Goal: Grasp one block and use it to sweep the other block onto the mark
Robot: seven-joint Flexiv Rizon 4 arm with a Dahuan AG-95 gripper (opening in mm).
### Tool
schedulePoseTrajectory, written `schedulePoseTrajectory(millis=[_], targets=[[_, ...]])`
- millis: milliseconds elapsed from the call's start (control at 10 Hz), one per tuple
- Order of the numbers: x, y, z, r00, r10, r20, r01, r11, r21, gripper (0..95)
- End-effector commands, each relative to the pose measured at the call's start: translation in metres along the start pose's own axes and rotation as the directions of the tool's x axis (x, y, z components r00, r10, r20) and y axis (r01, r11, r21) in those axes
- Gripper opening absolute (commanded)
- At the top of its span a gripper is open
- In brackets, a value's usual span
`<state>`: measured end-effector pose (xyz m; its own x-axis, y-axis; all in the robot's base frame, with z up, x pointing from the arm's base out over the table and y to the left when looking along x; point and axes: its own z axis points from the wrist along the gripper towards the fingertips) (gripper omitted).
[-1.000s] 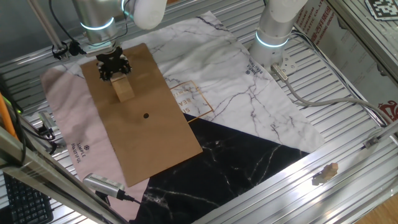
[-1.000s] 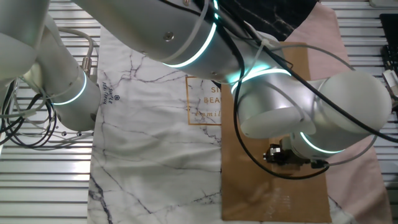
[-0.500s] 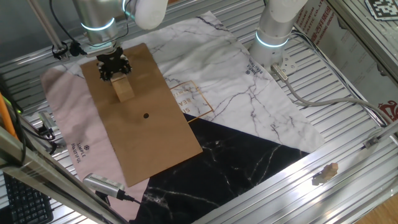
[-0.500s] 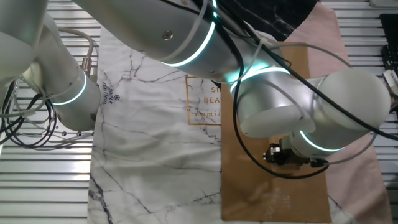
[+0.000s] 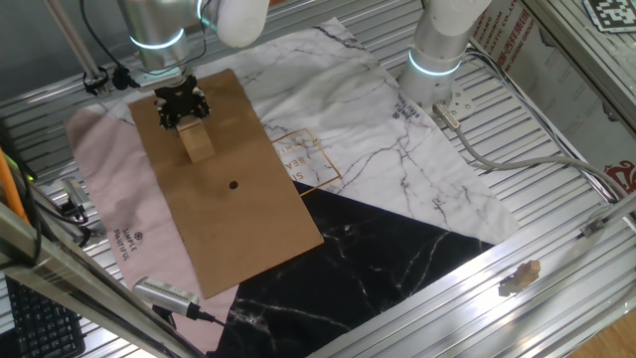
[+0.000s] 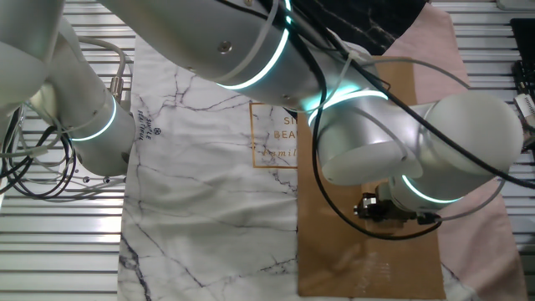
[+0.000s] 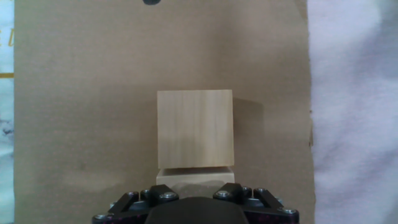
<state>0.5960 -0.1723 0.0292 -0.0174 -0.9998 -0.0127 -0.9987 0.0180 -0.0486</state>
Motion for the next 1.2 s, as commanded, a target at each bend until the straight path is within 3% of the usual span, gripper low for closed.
schedulePoseTrajectory(millis=[100, 300, 500, 1200], targets=[[0.0004, -0.0001, -0.0002, 1.000, -0.017, -0.004, 0.017, 1.000, -0.002, 0.0], [0.0004, -0.0001, -0.0002, 0.998, -0.069, 0.004, 0.069, 0.998, -0.004, 0.0], [0.0004, -0.0001, -0.0002, 0.992, -0.121, 0.025, 0.121, 0.993, 0.014, 0.0], [0.0004, -0.0001, -0.0002, 0.989, -0.139, 0.059, 0.137, 0.990, 0.027, 0.0]])
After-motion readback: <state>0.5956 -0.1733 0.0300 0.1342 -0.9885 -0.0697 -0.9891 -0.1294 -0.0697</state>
